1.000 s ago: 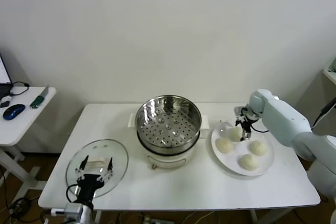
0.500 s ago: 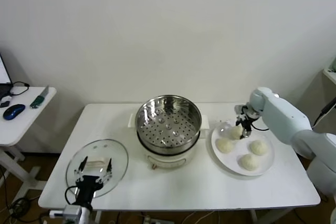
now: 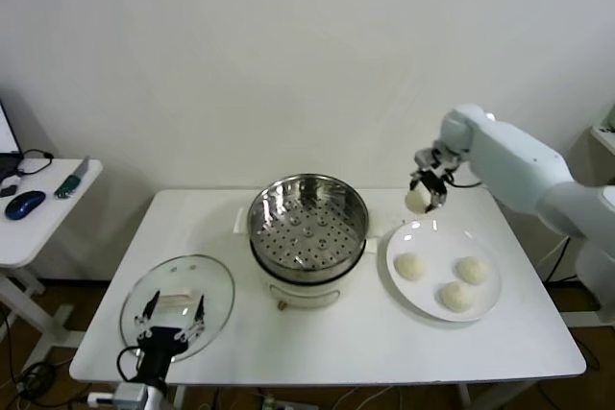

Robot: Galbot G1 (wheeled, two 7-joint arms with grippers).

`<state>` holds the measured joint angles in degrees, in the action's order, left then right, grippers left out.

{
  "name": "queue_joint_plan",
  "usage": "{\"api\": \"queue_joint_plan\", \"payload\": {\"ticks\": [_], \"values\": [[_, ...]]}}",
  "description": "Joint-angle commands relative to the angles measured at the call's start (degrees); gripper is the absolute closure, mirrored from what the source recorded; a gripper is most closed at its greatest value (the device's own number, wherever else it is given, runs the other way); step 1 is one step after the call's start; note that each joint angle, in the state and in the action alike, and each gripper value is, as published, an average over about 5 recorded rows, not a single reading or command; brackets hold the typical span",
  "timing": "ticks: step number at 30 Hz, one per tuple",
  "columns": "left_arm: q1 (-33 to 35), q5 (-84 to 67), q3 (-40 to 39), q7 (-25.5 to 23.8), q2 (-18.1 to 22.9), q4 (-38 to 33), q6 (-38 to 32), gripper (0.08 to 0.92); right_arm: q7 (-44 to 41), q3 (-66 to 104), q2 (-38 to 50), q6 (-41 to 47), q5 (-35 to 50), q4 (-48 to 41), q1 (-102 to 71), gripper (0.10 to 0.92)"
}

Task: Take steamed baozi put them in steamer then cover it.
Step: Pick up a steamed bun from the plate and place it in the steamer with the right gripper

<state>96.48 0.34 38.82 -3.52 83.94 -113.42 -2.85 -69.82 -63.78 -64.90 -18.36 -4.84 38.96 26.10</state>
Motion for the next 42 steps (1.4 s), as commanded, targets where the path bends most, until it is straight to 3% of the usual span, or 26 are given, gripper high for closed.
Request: {"api": "queue_joint_plan", "payload": {"ticks": [1, 9, 19, 42], "values": [[1.0, -0.5, -0.2, 0.2, 0.0, 0.1, 0.1, 0.177, 0.1, -10.4, -9.8, -15.2, -3.5, 10.8, 14.0, 0.316], [2.1, -1.7, 0.0, 0.3, -0.8, -0.2, 0.1, 0.177, 2.9, -6.5, -17.4, -19.8, -13.4, 12.7, 10.2, 0.313], [3.8, -2.7, 0.5, 0.5, -2.1, -1.4, 0.2, 0.177, 5.5, -1.6, -24.9, -21.9, -24.3, 6.2, 0.4, 0.313], [4.2, -3.5, 1.9, 0.7, -2.4, -2.7, 0.6, 0.177, 6.9, -0.9, -24.8, -17.4, -28.7, 1.8, -6.4, 0.297]]}}
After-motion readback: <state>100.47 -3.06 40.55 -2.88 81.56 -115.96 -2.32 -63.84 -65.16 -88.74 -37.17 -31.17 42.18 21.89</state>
